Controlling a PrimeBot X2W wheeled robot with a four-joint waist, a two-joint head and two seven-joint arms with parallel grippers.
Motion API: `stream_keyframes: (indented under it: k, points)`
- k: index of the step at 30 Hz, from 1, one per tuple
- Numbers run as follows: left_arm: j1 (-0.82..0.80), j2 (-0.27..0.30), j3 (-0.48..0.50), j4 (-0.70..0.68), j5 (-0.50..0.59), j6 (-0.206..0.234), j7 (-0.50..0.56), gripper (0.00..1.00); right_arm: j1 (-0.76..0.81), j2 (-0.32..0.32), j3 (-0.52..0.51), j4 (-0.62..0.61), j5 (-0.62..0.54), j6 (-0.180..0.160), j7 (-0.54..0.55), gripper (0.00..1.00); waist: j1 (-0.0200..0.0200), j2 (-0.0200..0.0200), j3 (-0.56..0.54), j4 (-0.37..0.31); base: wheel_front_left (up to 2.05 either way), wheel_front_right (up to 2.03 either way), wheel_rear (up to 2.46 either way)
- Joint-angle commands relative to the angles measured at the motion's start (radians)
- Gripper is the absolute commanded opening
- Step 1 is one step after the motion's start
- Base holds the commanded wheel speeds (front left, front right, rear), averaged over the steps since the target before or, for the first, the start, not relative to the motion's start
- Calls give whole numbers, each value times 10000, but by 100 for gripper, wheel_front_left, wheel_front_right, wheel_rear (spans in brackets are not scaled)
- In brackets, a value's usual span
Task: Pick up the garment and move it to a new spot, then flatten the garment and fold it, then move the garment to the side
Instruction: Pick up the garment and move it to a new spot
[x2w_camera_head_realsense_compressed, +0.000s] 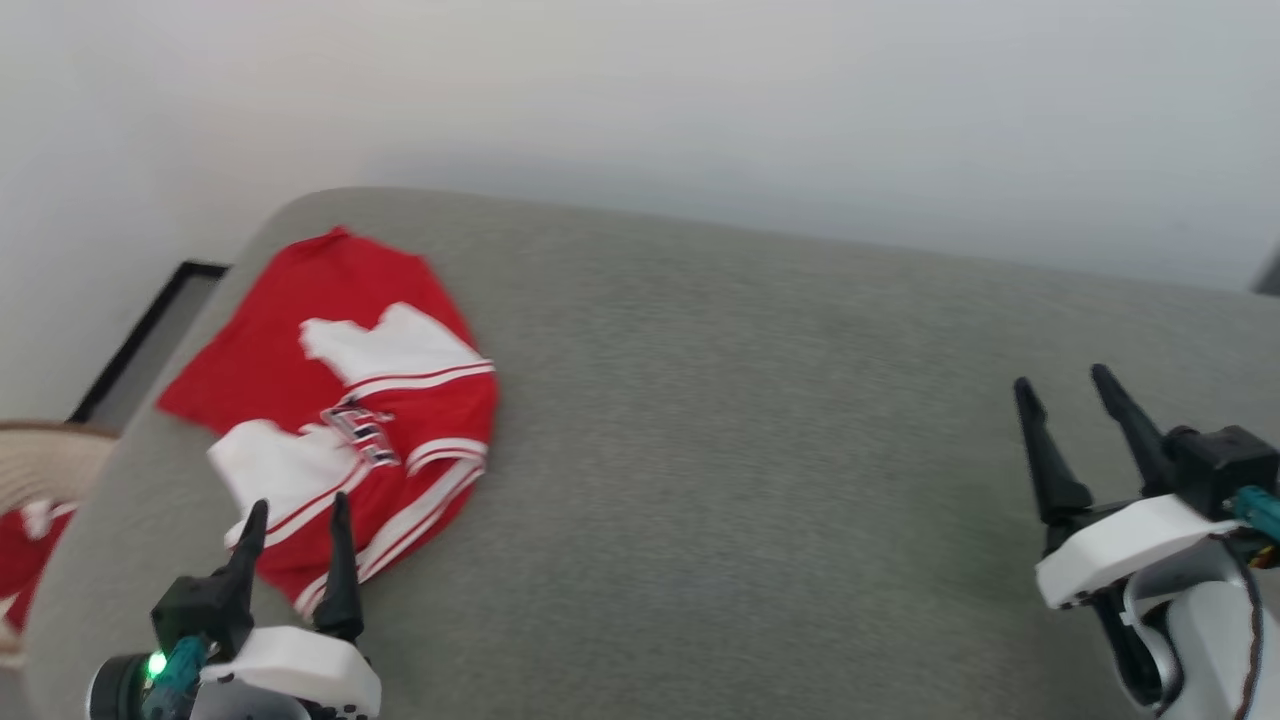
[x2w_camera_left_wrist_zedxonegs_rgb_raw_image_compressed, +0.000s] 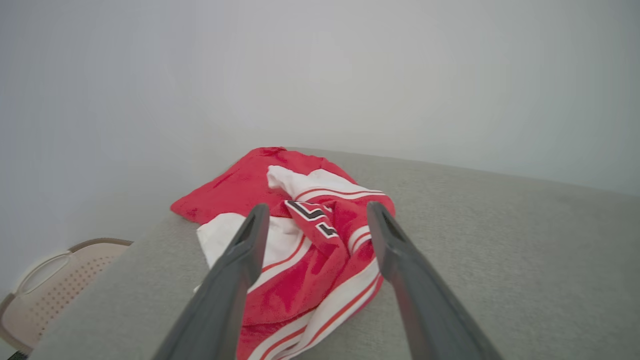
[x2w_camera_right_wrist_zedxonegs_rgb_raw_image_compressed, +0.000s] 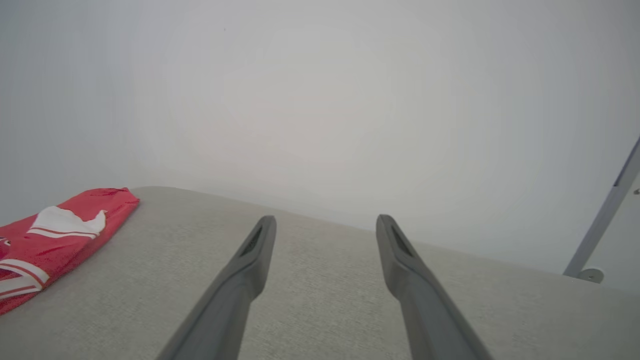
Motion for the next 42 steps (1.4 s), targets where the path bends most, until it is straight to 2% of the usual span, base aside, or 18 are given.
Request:
stream_keyframes:
  k: [1,6,7,11,16,22,28,30,33,35,37,42]
  points:
    - [161,-62,88,-103,-51,83,-56,100,-7,110,79,-26,87,-3,-50,100,0,0,-66,878,0,0,0]
    - [569,-205,216,-305,-4,285,-57,100,-13,476,427,11,263,-1,-50,100,0,0,-121,1888,0,0,0]
    - [569,-205,216,-305,-4,285,-57,100,-13,476,427,11,263,-1,-50,100,0,0,-121,1888,0,0,0]
    - [819,-297,300,-441,-100,412,-56,100,-75,747,718,75,348,-1,-50,100,0,0,-133,2586,0,0,0]
    - [1123,-354,598,-844,-318,541,-56,100,-547,920,1536,305,476,-3,-49,100,0,0,102,2777,0,0,0]
    - [1228,-373,431,-977,-237,282,-58,100,-759,931,1658,430,655,-3,-50,100,0,0,129,2748,0,0,0]
    - [182,137,-101,-708,157,-167,-58,100,-688,761,1432,289,701,-3,-49,100,0,0,624,1800,0,0,0]
    - [-389,437,-322,-374,104,-279,-51,100,-628,696,1335,264,763,-3,-49,100,0,0,829,1425,0,0,0]
    - [-1447,1014,-663,437,-412,-398,607,100,-643,634,1257,218,795,-3,-50,100,0,0,1169,848,0,0,0]
    - [-2089,1359,-1201,1020,-1104,-423,1419,100,-701,626,1222,172,837,-3,-49,100,0,0,1384,446,0,0,0]
    - [-2690,1996,-1846,1480,-1858,-431,2293,100,-774,611,1185,121,872,-3,-50,100,0,0,1598,47,0,0,0]
    - [-3677,3078,-2478,2497,-4165,-413,4223,100,-1096,711,1068,-43,980,-3,-49,100,0,0,2213,-1010,0,0,0]
